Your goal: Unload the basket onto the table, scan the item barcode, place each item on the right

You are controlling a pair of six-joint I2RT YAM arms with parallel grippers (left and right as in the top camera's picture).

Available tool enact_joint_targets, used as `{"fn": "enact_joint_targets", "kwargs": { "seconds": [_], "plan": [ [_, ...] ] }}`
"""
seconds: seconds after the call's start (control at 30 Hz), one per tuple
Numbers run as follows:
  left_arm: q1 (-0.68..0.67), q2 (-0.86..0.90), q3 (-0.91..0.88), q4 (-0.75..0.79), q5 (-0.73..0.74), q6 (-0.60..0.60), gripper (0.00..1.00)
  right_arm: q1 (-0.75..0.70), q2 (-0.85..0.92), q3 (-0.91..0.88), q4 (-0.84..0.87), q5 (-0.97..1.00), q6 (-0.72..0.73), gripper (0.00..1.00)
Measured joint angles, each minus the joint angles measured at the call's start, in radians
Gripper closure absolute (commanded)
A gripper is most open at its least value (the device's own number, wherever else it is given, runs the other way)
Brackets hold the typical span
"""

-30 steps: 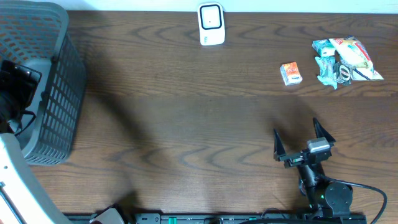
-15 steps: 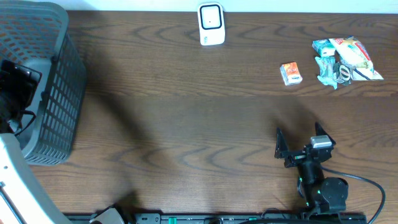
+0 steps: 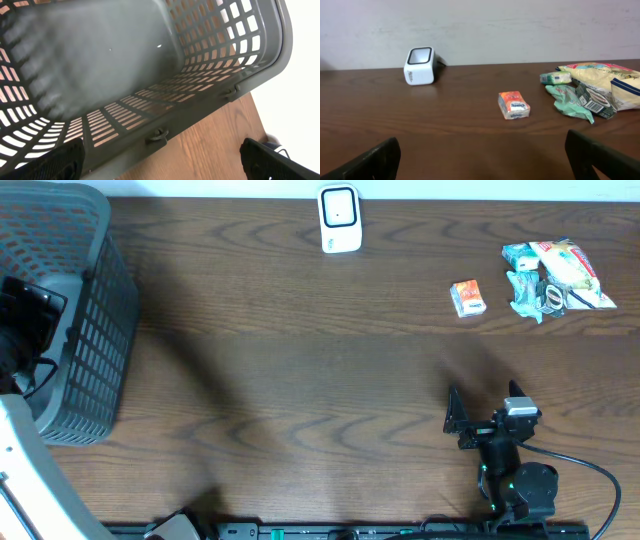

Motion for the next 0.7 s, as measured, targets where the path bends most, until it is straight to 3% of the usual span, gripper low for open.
{"fn": "enact_joint_targets", "kwargs": {
  "seconds": [0.7],
  "plan": [
    [0.000,0.000,0.000,0.000,0.000,0.000,0.02,-0.055,0.000,0.000,0.000,0.006,-0.001,0.01]
  ]
}}
